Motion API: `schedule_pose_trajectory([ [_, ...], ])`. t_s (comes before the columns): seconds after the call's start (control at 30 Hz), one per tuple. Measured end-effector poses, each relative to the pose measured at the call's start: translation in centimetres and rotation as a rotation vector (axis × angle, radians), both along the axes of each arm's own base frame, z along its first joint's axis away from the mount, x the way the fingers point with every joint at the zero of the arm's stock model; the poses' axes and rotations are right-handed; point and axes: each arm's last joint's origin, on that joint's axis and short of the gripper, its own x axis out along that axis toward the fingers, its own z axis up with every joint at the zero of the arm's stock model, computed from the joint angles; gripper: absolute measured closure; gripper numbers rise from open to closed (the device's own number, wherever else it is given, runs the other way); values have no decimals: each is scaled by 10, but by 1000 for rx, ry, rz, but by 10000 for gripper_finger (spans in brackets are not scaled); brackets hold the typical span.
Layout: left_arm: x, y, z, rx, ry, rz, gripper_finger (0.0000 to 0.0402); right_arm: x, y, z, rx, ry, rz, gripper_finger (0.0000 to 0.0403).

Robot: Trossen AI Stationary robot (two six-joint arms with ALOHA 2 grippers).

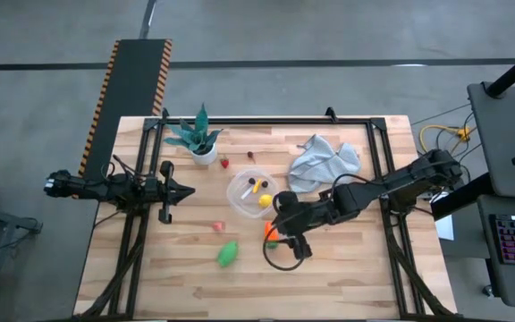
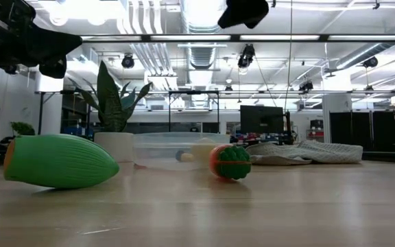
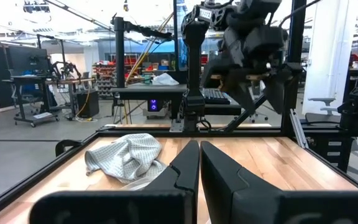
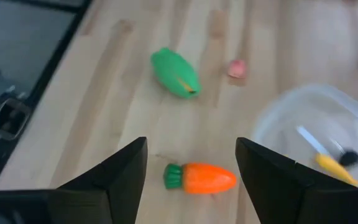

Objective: Pick and placing Produce into tupperware
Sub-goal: Put the orange carrot into the transparent bin

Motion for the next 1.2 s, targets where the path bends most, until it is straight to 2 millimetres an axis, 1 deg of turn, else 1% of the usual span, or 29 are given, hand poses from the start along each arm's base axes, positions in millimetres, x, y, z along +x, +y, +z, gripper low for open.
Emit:
schedule_pose_trajectory([
  [0.1,0,0,0,0,-2,0,402,0,-2,-1,19,11,-116,167],
  [0.23,0,0,0,0,-1,0,402,1,-4,-2,74,15,-225,168],
  [0.37,0,0,0,0,-1,0,402,4,-6,-8,121,28,-372,171],
  [0.63,0,0,0,-8,-3,0,402,11,-7,-24,187,80,-493,172],
  [0.77,0,0,0,-9,-4,-1,402,13,-7,-28,245,98,-569,172],
  [0.93,0,0,0,-24,0,-4,402,9,-17,-41,258,200,-755,172],
  [1.07,0,0,0,-121,-4,-14,402,5,-28,-58,257,313,-934,172],
  [1.2,0,0,0,-139,-2,-19,402,14,-26,-66,309,285,-987,172],
])
